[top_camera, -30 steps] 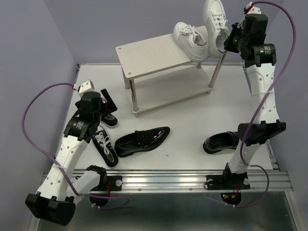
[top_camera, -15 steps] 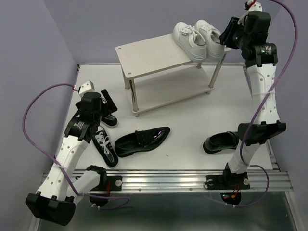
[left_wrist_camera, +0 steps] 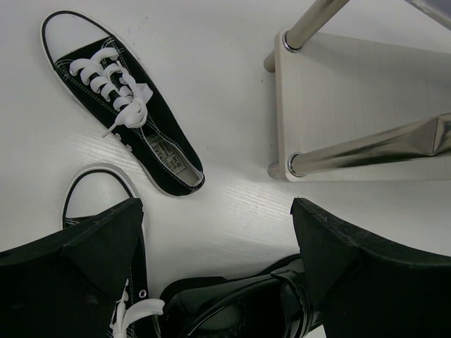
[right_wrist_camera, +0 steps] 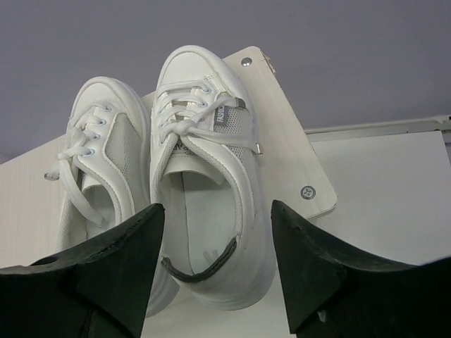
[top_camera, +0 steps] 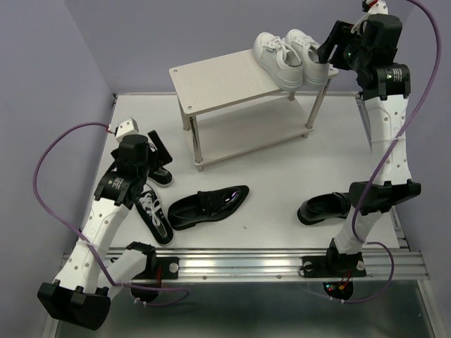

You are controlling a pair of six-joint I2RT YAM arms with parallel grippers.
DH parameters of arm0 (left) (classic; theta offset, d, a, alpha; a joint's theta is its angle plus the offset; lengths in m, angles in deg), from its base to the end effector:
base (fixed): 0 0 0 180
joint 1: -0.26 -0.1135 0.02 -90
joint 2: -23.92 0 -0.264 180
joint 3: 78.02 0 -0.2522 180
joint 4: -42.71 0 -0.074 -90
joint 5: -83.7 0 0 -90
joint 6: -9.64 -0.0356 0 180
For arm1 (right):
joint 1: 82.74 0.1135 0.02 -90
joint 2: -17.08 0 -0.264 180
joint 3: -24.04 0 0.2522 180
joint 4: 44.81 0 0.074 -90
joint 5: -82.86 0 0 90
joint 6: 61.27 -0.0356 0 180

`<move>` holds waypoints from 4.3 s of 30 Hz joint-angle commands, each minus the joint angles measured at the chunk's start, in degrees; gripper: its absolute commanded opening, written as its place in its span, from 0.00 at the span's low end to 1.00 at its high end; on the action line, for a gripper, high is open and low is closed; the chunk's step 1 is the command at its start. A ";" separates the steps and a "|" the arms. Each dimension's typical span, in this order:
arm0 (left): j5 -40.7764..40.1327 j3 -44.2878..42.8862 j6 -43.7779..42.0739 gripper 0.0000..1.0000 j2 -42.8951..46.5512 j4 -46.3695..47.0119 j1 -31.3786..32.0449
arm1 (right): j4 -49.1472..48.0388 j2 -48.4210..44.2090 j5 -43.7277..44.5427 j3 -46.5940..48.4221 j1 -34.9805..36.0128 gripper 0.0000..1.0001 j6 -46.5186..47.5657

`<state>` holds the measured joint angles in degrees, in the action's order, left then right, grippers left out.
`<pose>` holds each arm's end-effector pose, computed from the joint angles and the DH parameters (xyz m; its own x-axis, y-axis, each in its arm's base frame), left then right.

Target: Place and organize the shoes onto the shoe shelf

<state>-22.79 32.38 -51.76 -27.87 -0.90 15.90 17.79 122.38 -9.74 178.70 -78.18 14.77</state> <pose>0.1897 -0.0426 0.3510 -0.3739 -0.3720 -0.8496 -0.1897 0.9274 -0.3225 0.3593 0.0303 0.5344 -0.2513 0.2217 -0.9422 -0.0647 0.9674 0.2449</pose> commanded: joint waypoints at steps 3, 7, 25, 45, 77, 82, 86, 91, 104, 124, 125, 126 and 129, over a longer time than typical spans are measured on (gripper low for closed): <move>-0.12 -0.50 -0.12 0.99 -0.15 1.46 -0.26 | -4.98 -10.98 4.07 -0.62 -0.16 0.74 -0.02; -0.12 -0.51 -0.65 0.99 -0.15 1.46 -0.26 | -5.51 -18.18 4.00 -8.60 -0.16 0.76 -0.28; 4.71 0.90 -3.90 0.99 1.08 0.05 -0.08 | 1.35 -52.81 -2.51 -73.63 -0.16 0.79 -11.08; 6.47 3.54 -3.55 0.99 1.17 1.89 -0.08 | -5.93 -57.76 -1.80 -103.27 -0.16 0.83 -26.92; 6.03 1.34 -3.99 0.99 -1.38 2.25 -0.08 | -4.98 -25.75 18.41 -81.67 52.13 0.09 -23.40; 6.03 0.73 -4.60 0.99 -2.26 2.33 -0.08 | -3.93 -29.61 21.13 -79.91 52.13 0.48 -24.89; 6.47 0.90 -4.69 0.99 -3.23 2.69 0.01 | -2.09 -34.18 23.93 -78.76 52.13 0.49 -27.70; 6.91 1.34 -4.87 0.99 -3.32 3.21 -0.08 | 1.96 -41.83 29.04 -82.09 52.13 0.61 -35.52; 7.70 2.48 -4.87 0.99 -2.53 3.74 -0.08 | 0.74 -46.31 28.17 -93.43 49.59 0.72 -47.13; 9.02 5.47 -3.55 0.99 -1.38 5.41 0.01 | -12.98 -56.60 17.88 -101.44 42.90 0.67 -46.42; 9.02 5.39 -3.46 0.99 -1.38 5.50 -0.08 | -12.54 -56.95 18.32 -100.92 42.90 0.67 -46.60; 8.93 5.30 -3.46 0.99 -1.47 5.50 -0.08 | -11.15 -57.22 19.54 -100.39 42.90 0.67 -46.77; 8.67 5.38 -3.38 0.99 -1.39 5.59 0.01 | -7.64 -58.53 23.31 -98.45 42.90 0.70 -47.48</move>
<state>-14.00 37.13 -55.41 -30.30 3.01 15.92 7.58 65.77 7.86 76.20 -34.77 -31.61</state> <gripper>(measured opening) 0.986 0.684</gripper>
